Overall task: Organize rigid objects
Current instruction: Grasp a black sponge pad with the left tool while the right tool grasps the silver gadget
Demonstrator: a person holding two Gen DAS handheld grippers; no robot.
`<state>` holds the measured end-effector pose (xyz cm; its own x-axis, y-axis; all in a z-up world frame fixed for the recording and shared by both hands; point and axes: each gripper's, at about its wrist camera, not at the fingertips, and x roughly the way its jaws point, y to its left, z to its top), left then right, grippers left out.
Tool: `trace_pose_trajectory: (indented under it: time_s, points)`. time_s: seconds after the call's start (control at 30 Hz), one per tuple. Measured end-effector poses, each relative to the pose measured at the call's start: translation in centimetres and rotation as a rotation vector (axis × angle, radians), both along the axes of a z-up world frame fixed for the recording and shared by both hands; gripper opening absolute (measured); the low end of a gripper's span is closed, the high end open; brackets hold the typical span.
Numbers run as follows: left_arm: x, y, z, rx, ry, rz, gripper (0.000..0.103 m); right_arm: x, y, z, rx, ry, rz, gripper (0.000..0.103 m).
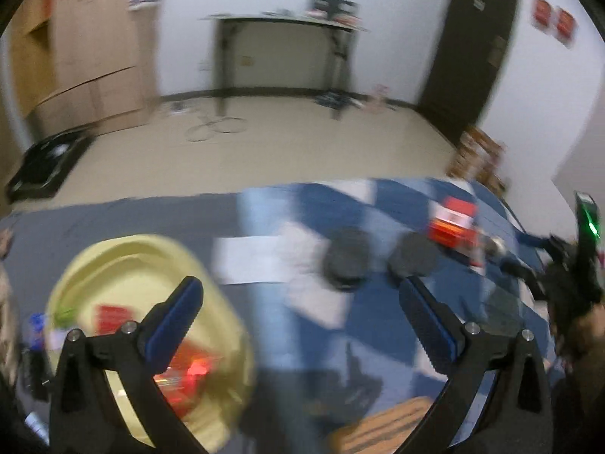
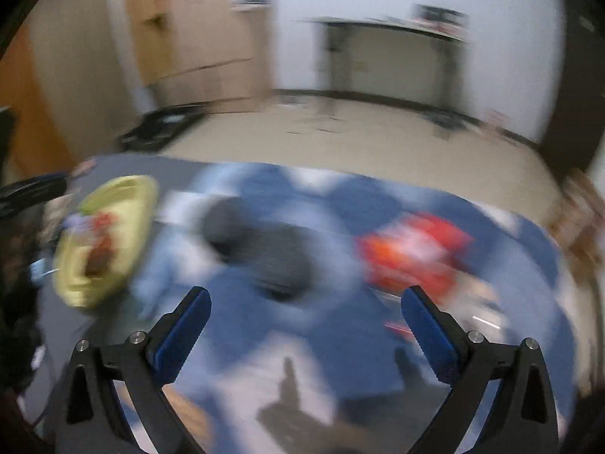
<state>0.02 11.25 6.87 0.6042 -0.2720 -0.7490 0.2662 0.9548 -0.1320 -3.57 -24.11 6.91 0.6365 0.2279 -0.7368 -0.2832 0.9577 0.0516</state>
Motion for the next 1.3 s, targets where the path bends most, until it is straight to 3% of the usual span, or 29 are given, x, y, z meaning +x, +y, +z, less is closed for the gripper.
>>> trace_pose_trajectory:
  time_s: [0.07, 0.17, 0.23, 0.4, 0.57, 0.7, 0.8, 0.83, 0.87, 0.97, 1.0, 1.3]
  points:
    - [0.7, -3.8, -0.9, 0.007, 0.023, -0.059, 0.103, 0.4, -5.5, -1.2, -0.012, 0.015, -0.116, 0.103]
    - [1.8, -9.0, -3.5, 0.020, 0.051, -0.095, 0.103, 1.9, -10.3, -3.1, -0.001, 0.061, -0.210, 0.102]
    - [2.5, -11.8, -6.3, 0.059, 0.046, -0.020, 0.103, 2.7, -11.7, -4.8, 0.042, 0.099, -0.224, 0.098]
    - [3.5, -16.3, -10.1, 0.152, 0.045, -0.065, 0.102, 4.2, -12.1, -7.0, 0.019, 0.101, -0.226, 0.097]
    - [4.8, -16.7, -11.6, 0.143, 0.061, -0.042, 0.102, 5.5, -11.9, -9.4, 0.024, 0.116, -0.246, 0.093]
    - [5.9, -15.5, -12.9, 0.051, 0.094, 0.020, 0.101, 6.1, -12.3, -9.9, 0.047, 0.095, -0.249, 0.089]
    - [6.2, -15.2, -13.2, -0.012, 0.093, 0.034, 0.082, 6.5, -12.3, -10.1, 0.025, 0.077, -0.247, 0.081]
    - [6.2, -15.3, -13.2, -0.004, 0.088, 0.032, 0.069, 6.6, -12.3, -10.2, 0.022, 0.069, -0.242, 0.079]
    - [6.2, -15.5, -13.3, 0.009, 0.083, 0.028, 0.070, 6.6, -12.4, -10.1, 0.027, 0.060, -0.241, 0.077]
    - [6.1, -15.9, -13.3, 0.036, 0.066, 0.014, 0.069, 6.7, -12.8, -10.0, 0.083, 0.055, -0.233, 0.053]
    - [6.0, -16.0, -13.3, 0.040, 0.066, 0.012, 0.069, 6.8, -12.7, -10.0, 0.099, 0.058, -0.222, 0.041]
    - [5.1, -14.6, -10.6, -0.012, 0.065, -0.003, 0.069, 6.7, -11.7, -10.3, 0.046, 0.061, -0.201, 0.043]
